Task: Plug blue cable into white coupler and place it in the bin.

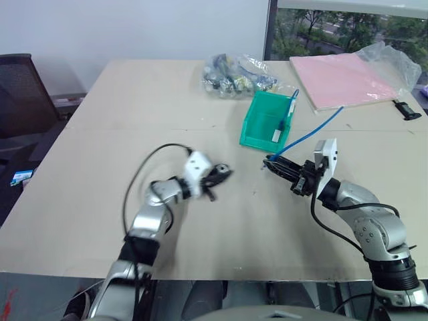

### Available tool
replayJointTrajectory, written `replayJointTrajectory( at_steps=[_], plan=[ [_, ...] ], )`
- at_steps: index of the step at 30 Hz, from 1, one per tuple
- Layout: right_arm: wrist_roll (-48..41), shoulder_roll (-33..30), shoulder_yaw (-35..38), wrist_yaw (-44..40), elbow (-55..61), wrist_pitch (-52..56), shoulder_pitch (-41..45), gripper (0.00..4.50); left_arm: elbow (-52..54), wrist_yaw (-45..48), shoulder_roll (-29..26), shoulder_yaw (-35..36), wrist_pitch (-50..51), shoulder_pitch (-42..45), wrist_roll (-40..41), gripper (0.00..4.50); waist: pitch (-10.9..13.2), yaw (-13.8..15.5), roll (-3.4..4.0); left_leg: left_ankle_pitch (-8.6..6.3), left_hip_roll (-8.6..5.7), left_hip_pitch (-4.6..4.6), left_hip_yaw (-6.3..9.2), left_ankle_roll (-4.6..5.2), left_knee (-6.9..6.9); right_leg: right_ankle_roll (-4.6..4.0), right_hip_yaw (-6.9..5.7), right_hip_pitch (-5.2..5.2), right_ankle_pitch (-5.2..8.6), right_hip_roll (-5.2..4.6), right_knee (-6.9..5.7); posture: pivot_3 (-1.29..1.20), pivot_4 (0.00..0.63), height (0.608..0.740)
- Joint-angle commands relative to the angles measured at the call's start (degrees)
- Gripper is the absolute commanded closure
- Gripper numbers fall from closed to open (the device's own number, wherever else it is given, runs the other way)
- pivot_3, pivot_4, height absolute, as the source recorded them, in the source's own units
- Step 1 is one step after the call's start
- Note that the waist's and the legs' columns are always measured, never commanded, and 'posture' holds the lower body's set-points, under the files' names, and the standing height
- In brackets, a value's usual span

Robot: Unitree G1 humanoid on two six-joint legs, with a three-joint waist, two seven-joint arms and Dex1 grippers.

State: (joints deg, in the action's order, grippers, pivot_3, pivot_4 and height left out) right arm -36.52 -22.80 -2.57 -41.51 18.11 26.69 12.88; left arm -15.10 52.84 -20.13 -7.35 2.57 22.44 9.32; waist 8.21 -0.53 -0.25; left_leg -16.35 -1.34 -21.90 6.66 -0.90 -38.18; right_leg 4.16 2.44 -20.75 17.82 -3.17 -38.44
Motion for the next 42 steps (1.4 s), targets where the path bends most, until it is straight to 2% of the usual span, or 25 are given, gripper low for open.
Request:
replayJointTrajectory(
  at_steps=[1, 4, 7, 14, 22, 29, 37, 42],
  plan=[
    [3.91, -1.05, -1.93, -3.30, -1.04, -4.00, 2.01, 4.50, -5.90, 11.30, 1.20, -5.14, -2.41, 5.59, 0.85, 3.90, 0.00, -0.66, 0.00, 0.01, 0.00, 0.00, 0.07, -0.02, 0.02, 0.00, 0.02, 0.00, 0.00, 0.04, 0.06, 0.00, 0.150, 0.739],
    [9.00, -3.27, -5.31, -6.90, -2.38, -7.35, 3.38, 4.50, -17.84, 17.97, 3.72, -9.31, -8.23, 13.01, -2.25, 3.90, 0.02, -1.73, -0.02, 0.01, -0.01, -0.06, 0.16, -0.02, 0.09, -0.02, 0.02, -0.07, 0.01, 0.11, 0.23, 0.00, 0.150, 0.739],
    [13.38, -4.44, -7.80, -8.89, -4.54, -10.96, 4.18, 4.50, -27.03, 22.53, 5.68, -10.43, -12.37, 18.01, -3.26, 3.90, 0.03, -2.02, -0.04, 0.01, -0.04, -0.09, 0.18, -0.02, 0.09, -0.01, 0.03, -0.04, 0.01, 0.10, 0.39, 0.00, 0.150, 0.739],
    [17.77, -5.21, -8.43, -10.44, -7.89, -14.44, 5.09, 4.50, -37.93, 29.69, 7.44, -11.22, -19.31, 23.56, -5.53, 3.90, 0.05, -1.82, -0.07, 0.01, -0.07, -0.09, 0.29, -0.01, 0.09, 0.00, -0.01, -0.04, 0.01, 0.09, 0.37, 0.00, 0.150, 0.739],
    [20.09, -7.23, -8.82, -14.30, -9.85, -16.56, 5.28, 4.50, -42.02, 30.36, 8.51, -10.42, -22.32, 25.19, -6.46, 3.90, 0.05, -1.82, -0.07, 0.01, -0.07, -0.08, 0.44, -0.01, 0.05, 0.00, -0.01, -0.01, 0.01, 0.09, 0.36, 0.00, 0.150, 0.739],
    [22.30, -6.42, -10.63, -16.42, -12.81, -19.85, 7.34, 4.50, -42.89, 30.53, 9.03, -10.01, -22.74, 25.64, -6.97, 3.90, 0.04, -1.78, -0.07, 0.01, -0.08, -0.05, 0.49, -0.01, 0.02, 0.01, -0.06, 0.04, 0.01, 0.08, 0.33, 0.00, 0.150, 0.739],
    [28.02, -6.71, -13.65, -18.49, -19.80, -26.31, 9.09, 4.50, -42.49, 31.29, 9.04, -9.50, -22.24, 25.22, -6.77, 3.90, 0.03, -1.91, -0.09, 0.01, -0.09, 0.01, 0.61, -0.02, -0.01, 0.01, -0.06, 0.10, 0.00, 0.09, 0.31, 0.00, 0.150, 0.739],
    [27.61, -6.60, -13.73, -20.76, -24.56, -26.21, 10.75, 4.50, -42.25, 32.00, 8.91, -9.50, -22.10, 24.77, -6.76, 3.90, 0.00, -1.92, -0.09, 0.01, -0.09, 0.06, 0.67, -0.02, -0.01, 0.01, -0.06, 0.14, 0.00, 0.09, 0.29, 0.00, 0.150, 0.739]
  ],
)
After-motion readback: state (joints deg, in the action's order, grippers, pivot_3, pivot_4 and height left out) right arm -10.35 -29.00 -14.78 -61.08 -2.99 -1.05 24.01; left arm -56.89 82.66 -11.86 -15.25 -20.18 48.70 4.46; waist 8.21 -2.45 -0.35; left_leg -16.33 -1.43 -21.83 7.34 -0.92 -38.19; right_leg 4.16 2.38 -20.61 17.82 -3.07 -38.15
